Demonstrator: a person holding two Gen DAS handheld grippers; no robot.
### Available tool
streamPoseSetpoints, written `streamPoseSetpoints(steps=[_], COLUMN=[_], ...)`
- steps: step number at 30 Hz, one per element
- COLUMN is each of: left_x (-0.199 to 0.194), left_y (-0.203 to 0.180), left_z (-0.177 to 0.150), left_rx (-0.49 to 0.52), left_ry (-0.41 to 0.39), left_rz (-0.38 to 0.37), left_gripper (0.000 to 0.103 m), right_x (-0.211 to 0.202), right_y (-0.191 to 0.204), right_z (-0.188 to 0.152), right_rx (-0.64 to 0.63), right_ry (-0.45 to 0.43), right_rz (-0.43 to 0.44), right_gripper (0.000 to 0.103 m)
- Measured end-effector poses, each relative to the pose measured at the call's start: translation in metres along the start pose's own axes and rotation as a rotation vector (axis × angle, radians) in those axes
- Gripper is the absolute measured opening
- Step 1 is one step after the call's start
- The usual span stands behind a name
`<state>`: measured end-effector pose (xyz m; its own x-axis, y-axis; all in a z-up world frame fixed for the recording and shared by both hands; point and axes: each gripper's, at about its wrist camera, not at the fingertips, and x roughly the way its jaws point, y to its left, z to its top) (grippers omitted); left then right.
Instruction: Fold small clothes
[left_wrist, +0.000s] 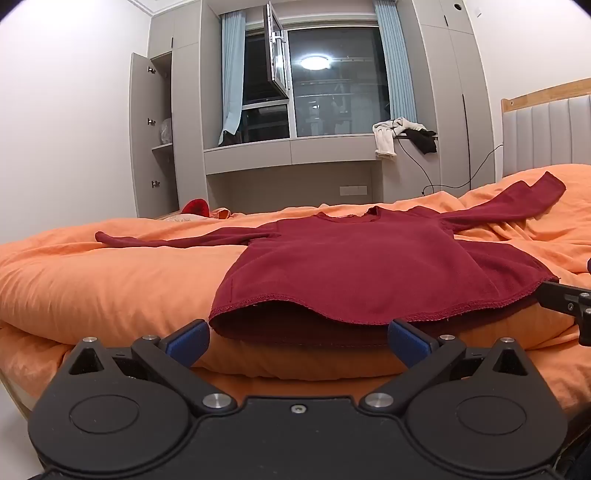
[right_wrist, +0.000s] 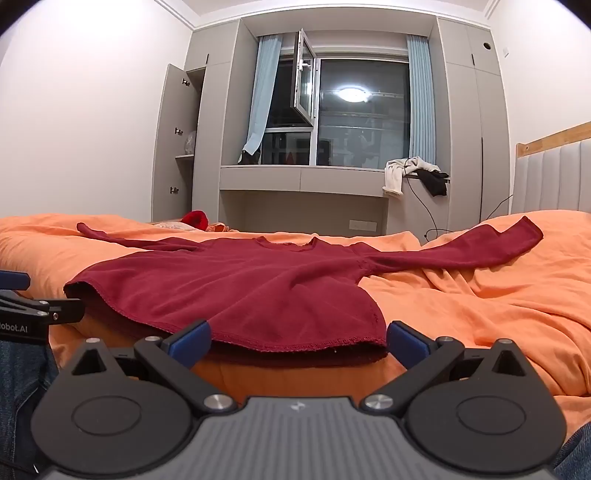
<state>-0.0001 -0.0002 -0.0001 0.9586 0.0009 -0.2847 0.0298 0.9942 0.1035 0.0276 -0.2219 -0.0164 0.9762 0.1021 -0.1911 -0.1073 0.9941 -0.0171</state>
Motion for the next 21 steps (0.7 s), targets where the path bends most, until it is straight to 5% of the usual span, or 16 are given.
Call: streamPoseSetpoints(steps=[21], left_x=[0.0001], left_y=[0.0001], left_z=[0.0001], left_rx=[-0.003], left_ry=[0.003], left_rz=[-0.001], left_gripper=[0.103], right_x=[-0.0020], right_y=[0.0001], right_z=[0.0000], right_rx=[0.005], right_ry=[-0.005], right_rz=[-0.002], right_gripper=[0.103])
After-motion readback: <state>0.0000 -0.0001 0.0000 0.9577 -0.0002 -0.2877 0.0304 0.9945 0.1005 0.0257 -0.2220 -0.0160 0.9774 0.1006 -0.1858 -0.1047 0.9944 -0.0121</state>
